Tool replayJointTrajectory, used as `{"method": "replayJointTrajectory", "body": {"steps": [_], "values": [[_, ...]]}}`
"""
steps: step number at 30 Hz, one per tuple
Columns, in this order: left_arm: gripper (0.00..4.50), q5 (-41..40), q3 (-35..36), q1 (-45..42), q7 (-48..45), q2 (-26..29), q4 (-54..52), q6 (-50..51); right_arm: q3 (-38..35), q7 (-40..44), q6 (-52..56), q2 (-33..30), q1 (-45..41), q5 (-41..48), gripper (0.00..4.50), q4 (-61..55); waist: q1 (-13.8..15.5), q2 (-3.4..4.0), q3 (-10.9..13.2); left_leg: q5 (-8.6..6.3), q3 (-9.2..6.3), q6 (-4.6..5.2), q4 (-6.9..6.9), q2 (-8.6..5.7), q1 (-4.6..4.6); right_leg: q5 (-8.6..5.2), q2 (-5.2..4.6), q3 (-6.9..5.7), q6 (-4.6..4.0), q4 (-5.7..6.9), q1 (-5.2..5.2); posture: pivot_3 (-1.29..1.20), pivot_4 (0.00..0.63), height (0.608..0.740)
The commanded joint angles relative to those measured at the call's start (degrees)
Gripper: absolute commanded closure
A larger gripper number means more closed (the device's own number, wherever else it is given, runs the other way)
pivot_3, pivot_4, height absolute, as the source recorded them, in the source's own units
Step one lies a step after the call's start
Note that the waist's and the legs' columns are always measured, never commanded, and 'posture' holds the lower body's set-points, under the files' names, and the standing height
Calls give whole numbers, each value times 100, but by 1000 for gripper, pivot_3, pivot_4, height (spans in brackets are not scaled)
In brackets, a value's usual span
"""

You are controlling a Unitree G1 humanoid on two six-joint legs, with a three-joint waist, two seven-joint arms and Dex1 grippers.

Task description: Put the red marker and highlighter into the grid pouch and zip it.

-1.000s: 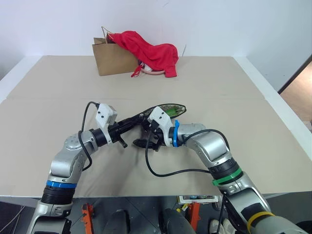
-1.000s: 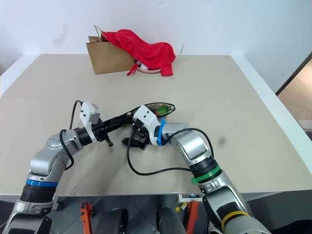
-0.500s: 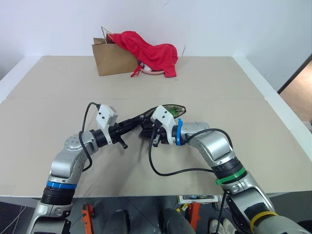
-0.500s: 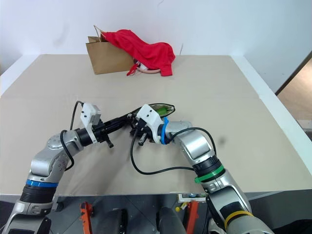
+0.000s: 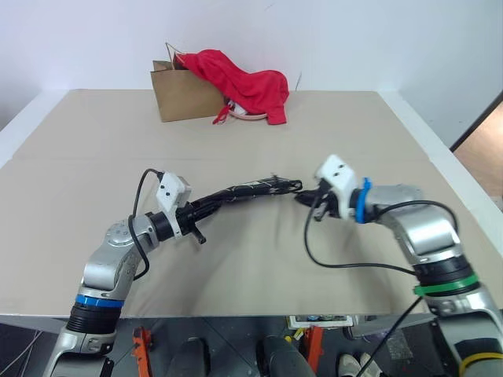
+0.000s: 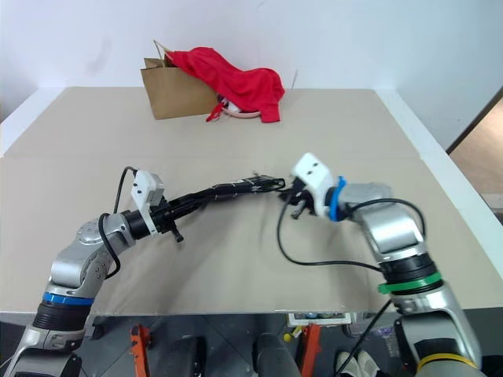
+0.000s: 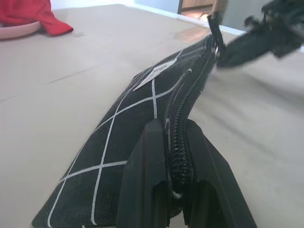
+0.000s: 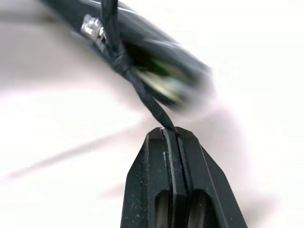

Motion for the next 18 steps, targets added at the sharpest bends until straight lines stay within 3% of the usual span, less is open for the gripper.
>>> {"method": "replayJointTrajectory", "body": {"steps": [1,6,9,12,16,18], "values": [[4500,-15,131,-27,-25,63,-95,-131,-334,-99,-221,-176,-57,-131,4471,309,-5,0,0,0,1,0,-1,2,2,1,3,1,-2,0,0,0,150,740],[4500,-11,116,-61,-60,63,-50,-154,-348,23,-155,3,-51,76,4471,266,-2,1,0,0,-1,0,-4,5,4,1,11,5,-2,3,0,0,150,740],[4500,27,73,-89,-104,59,-18,-206,-475,37,-242,205,-53,252,3455,357,-1,0,0,0,0,0,-3,4,2,0,9,7,0,1,0,0,150,740],[4500,183,-81,-101,-240,82,15,-372,-606,97,-410,260,-3,335,2037,531,10,1,0,0,0,0,-3,1,0,0,6,6,2,1,0,0,150,740],[4500,293,-203,-174,-472,38,134,-712,-658,505,-441,-155,484,372,254,334,70,1,0,0,-3,0,-3,-5,-1,0,-1,3,3,-2,4,0,150,740],[4500,276,-217,-291,-693,-13,295,-1023,-909,854,-456,-470,918,600,254,82,98,2,1,-2,-3,2,-3,-9,-5,-6,-7,1,10,-6,4,0,150,740]]}}
